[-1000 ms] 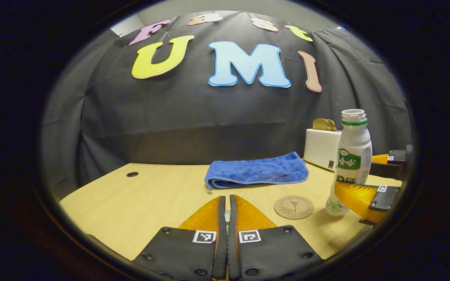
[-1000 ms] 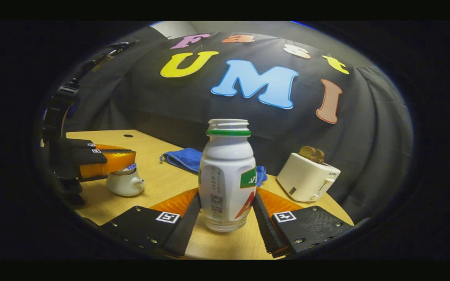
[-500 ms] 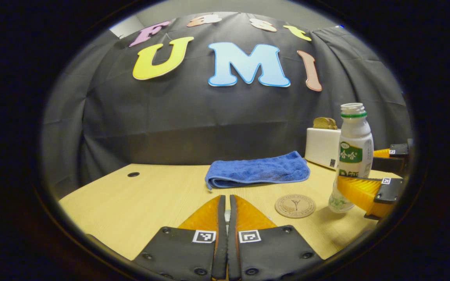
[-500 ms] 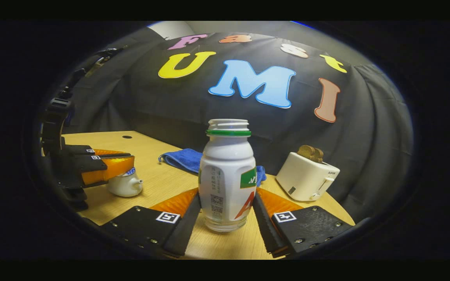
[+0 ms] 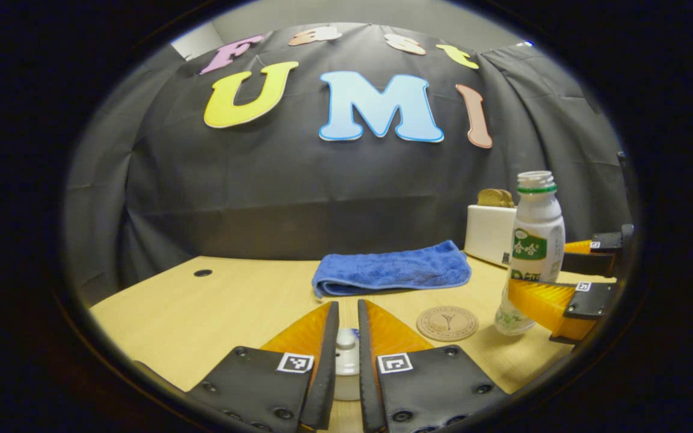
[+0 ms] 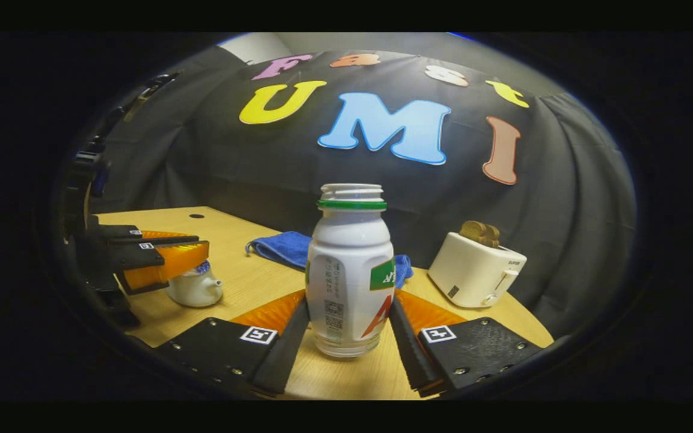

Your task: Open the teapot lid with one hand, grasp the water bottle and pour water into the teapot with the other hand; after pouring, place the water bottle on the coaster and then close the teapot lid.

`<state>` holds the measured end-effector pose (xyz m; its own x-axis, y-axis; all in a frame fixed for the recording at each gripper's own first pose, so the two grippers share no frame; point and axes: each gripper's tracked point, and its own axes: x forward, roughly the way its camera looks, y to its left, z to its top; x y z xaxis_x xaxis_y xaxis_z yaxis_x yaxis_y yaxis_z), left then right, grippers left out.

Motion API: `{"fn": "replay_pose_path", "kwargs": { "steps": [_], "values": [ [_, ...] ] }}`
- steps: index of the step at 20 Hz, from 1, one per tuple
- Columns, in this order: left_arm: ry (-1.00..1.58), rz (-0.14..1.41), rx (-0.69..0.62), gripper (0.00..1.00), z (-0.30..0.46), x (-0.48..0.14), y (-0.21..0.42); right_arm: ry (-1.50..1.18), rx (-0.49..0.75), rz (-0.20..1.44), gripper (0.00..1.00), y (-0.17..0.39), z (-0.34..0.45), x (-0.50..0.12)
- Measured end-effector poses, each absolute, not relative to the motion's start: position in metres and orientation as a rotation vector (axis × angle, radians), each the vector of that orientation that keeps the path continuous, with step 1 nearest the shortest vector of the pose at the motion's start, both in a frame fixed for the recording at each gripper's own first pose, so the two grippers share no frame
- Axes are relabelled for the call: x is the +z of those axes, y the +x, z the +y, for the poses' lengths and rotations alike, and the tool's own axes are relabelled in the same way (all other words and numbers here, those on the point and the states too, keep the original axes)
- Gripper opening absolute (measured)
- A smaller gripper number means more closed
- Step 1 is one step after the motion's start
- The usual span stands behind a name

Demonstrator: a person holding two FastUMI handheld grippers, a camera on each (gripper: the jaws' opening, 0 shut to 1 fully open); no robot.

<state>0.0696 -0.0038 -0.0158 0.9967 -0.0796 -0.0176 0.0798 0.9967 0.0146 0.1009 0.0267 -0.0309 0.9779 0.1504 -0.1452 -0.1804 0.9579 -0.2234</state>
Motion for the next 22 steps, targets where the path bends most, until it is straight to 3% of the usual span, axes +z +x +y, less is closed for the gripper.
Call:
{"fn": "replay_pose_path", "kwargs": {
  "steps": [17,22],
  "values": [
    [-0.038,-0.033,0.004,0.27,0.039,-0.003,0.056,-0.030,0.234,0.147,0.72,0.163,0.071,-0.029],
    [-0.048,-0.032,0.009,0.23,0.042,-0.004,0.056,-0.002,0.223,0.187,0.72,0.178,0.069,-0.044]
  ]
}}
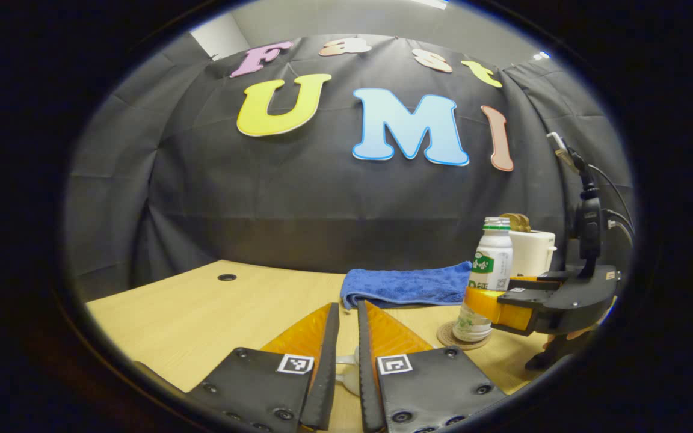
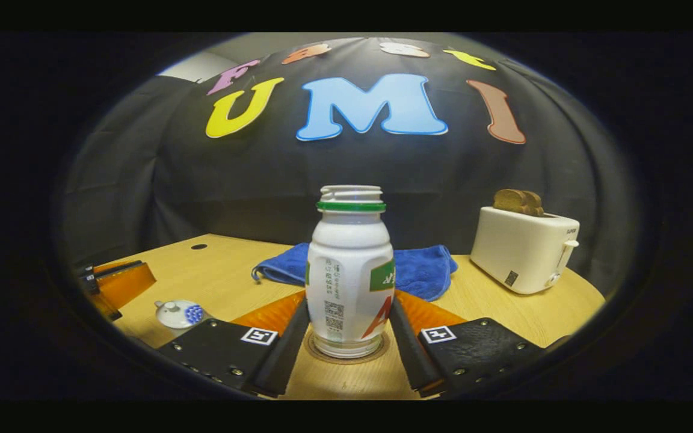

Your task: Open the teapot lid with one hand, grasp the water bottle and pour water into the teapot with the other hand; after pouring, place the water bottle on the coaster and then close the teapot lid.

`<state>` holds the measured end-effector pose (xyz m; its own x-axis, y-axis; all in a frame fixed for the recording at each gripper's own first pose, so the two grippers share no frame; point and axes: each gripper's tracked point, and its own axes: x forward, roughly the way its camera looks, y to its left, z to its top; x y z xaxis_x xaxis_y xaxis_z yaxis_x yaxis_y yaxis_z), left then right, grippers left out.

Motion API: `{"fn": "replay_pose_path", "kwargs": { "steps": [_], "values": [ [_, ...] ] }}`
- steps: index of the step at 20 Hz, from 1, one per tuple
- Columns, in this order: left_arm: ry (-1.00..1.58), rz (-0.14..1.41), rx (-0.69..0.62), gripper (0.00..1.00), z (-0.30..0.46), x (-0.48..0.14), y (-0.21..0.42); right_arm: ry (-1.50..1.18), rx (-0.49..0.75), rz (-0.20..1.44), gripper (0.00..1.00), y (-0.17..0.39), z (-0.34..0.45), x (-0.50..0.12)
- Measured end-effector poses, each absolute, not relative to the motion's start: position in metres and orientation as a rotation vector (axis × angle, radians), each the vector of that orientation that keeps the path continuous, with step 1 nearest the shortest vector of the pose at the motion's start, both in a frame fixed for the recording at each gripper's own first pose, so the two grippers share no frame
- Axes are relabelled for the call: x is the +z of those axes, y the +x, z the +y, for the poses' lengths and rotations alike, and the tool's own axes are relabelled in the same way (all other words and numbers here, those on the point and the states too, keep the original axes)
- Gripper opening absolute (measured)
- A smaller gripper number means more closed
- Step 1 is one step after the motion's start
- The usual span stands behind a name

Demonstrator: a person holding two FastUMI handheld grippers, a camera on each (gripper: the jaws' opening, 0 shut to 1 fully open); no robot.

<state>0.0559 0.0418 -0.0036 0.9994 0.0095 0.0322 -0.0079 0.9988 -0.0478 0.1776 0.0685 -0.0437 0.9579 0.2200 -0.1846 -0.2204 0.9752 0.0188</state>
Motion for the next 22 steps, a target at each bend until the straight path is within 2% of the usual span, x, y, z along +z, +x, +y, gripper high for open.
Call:
{"fn": "replay_pose_path", "kwargs": {
  "steps": [6,7,8,10,12,13,18,20,22],
  "values": [
    [-0.053,-0.024,0.007,0.25,0.041,-0.006,0.057,-0.011,0.225,0.182,0.72,0.182,0.069,-0.044],
    [-0.054,-0.022,0.007,0.27,0.041,-0.006,0.057,-0.005,0.225,0.182,0.76,0.183,0.069,-0.044],
    [-0.054,-0.021,0.008,0.23,0.042,-0.007,0.057,-0.006,0.229,0.182,0.74,0.182,0.069,-0.045],
    [-0.055,-0.020,0.007,0.23,0.041,-0.008,0.057,-0.026,0.236,0.181,0.75,0.181,0.070,-0.045],
    [-0.054,-0.018,0.005,0.25,0.040,-0.008,0.058,-0.036,0.236,0.171,0.79,0.181,0.069,-0.042],
    [-0.055,-0.017,0.004,0.25,0.040,-0.008,0.058,-0.029,0.239,0.162,0.84,0.181,0.069,-0.038],
    [-0.059,-0.019,0.004,0.27,0.040,-0.008,0.057,-0.022,0.233,0.155,0.87,0.180,0.066,-0.035],
    [-0.059,-0.020,0.003,0.27,0.040,-0.007,0.057,0.001,0.245,0.170,0.93,0.176,0.067,-0.039],
    [-0.059,-0.024,0.004,0.25,0.041,-0.006,0.056,0.032,0.257,0.181,0.94,0.170,0.067,-0.039]
  ]
}}
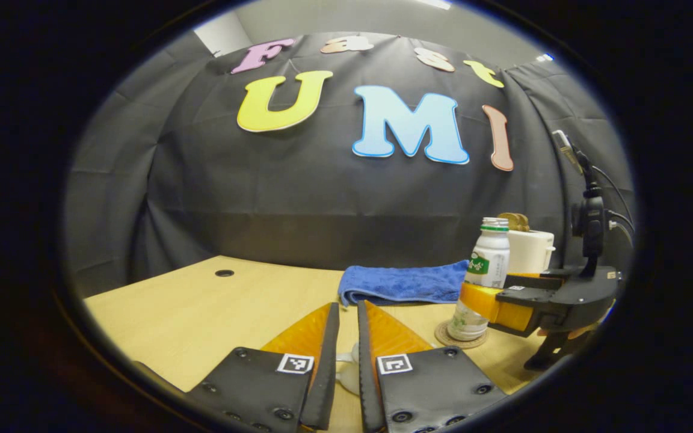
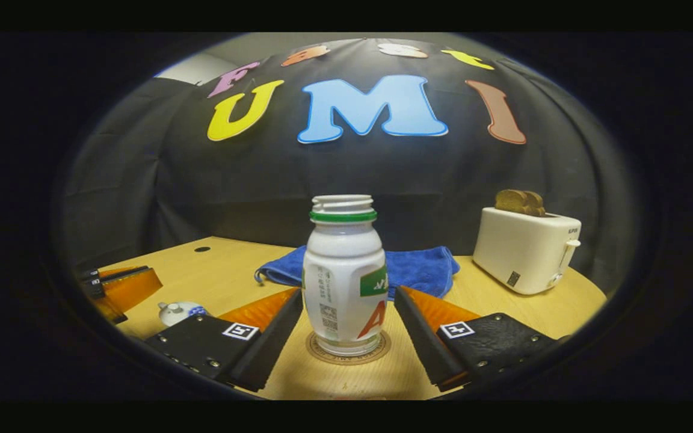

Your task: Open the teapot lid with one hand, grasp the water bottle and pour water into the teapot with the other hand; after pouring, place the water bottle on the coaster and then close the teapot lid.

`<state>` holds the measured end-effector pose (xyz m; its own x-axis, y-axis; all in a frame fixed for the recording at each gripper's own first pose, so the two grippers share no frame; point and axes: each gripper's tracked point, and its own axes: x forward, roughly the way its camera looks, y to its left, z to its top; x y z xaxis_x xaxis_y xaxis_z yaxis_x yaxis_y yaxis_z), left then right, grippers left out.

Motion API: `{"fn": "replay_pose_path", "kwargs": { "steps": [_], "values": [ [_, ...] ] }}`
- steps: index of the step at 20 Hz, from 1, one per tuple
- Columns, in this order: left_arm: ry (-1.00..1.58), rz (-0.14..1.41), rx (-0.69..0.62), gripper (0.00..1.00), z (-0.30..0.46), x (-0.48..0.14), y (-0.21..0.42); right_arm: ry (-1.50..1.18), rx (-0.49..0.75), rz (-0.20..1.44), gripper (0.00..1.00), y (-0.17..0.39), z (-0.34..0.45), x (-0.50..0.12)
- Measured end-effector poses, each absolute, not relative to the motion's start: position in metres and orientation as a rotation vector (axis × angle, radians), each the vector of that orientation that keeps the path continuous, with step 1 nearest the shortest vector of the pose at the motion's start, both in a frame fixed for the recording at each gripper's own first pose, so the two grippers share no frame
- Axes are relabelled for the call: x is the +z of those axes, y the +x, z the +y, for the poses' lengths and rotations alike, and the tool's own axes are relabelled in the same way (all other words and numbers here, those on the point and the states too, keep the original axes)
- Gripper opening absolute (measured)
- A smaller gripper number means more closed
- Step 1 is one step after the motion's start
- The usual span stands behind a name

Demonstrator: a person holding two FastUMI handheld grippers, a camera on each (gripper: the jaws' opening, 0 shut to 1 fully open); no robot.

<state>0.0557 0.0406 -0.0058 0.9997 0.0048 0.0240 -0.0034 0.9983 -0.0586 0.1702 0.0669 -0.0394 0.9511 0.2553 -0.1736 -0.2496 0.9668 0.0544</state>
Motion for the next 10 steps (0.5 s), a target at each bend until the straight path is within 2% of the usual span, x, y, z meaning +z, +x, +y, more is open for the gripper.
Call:
{"fn": "replay_pose_path", "kwargs": {
  "steps": [5,10],
  "values": [
    [-0.059,-0.050,-0.001,0.23,0.037,0.003,0.050,0.035,0.234,0.138,0.94,0.145,0.054,-0.025],
    [-0.061,-0.075,-0.018,0.22,0.024,0.008,0.019,0.024,0.183,0.090,0.94,0.095,0.032,-0.012]
  ]
}}
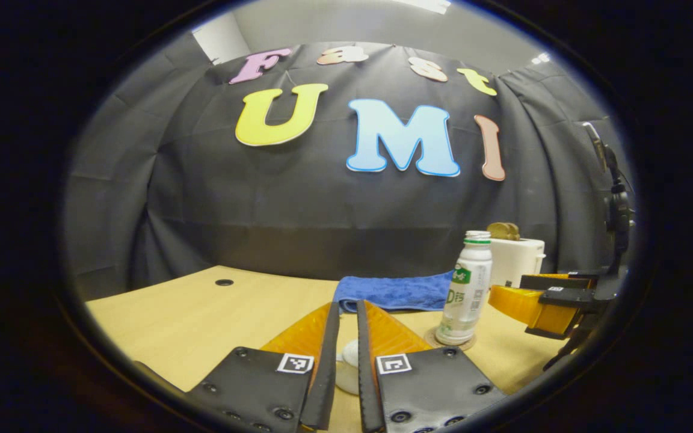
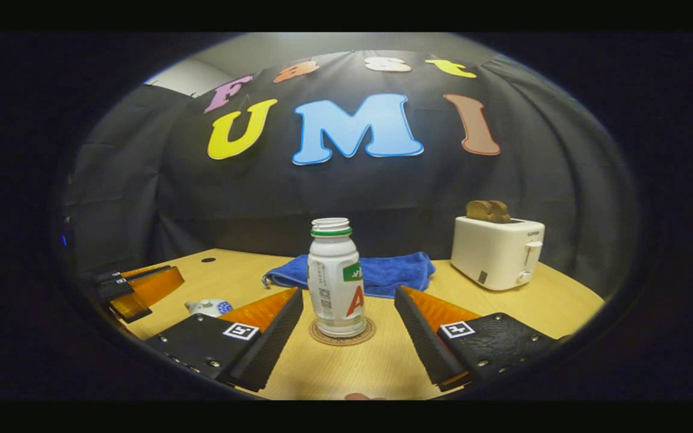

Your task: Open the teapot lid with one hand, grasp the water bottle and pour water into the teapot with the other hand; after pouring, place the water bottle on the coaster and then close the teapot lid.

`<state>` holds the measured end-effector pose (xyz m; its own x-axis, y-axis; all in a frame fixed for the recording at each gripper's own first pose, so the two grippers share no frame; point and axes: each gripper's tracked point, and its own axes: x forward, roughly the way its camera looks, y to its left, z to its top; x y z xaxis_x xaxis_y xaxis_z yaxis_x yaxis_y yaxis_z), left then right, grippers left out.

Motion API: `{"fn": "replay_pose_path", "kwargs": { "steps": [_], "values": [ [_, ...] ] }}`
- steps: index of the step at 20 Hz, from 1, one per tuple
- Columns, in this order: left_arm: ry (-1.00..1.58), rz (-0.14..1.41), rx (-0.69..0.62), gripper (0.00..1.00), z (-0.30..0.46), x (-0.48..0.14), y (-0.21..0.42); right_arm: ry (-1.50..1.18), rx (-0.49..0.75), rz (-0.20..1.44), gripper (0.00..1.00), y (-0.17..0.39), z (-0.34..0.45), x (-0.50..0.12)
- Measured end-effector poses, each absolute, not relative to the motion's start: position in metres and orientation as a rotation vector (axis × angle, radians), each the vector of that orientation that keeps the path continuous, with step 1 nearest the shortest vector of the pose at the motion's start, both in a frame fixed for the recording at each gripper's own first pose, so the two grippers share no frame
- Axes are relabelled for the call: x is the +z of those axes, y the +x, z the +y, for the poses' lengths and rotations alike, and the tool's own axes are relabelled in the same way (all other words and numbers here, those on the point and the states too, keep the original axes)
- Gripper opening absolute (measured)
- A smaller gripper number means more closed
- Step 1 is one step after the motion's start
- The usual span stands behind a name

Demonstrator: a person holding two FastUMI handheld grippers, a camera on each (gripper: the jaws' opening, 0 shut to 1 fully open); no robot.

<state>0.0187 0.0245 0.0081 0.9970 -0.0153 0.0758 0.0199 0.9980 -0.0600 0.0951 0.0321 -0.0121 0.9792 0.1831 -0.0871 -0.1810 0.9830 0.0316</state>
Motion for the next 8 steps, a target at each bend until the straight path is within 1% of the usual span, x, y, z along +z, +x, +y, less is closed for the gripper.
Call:
{"fn": "replay_pose_path", "kwargs": {
  "steps": [2,4,5,8],
  "values": [
    [-0.047,-0.075,-0.032,0.22,0.012,0.003,-0.002,0.007,0.157,0.080,0.94,0.077,0.022,-0.012],
    [-0.018,-0.077,-0.050,0.24,-0.001,0.000,-0.022,0.004,0.124,0.076,0.94,0.059,0.012,-0.016],
    [-0.012,-0.074,-0.067,0.22,-0.009,-0.003,-0.029,0.003,0.111,0.075,0.94,0.052,0.008,-0.019],
    [-0.006,-0.050,-0.106,0.22,-0.030,-0.014,-0.042,0.005,0.081,0.086,0.94,0.032,0.000,-0.035]
  ]
}}
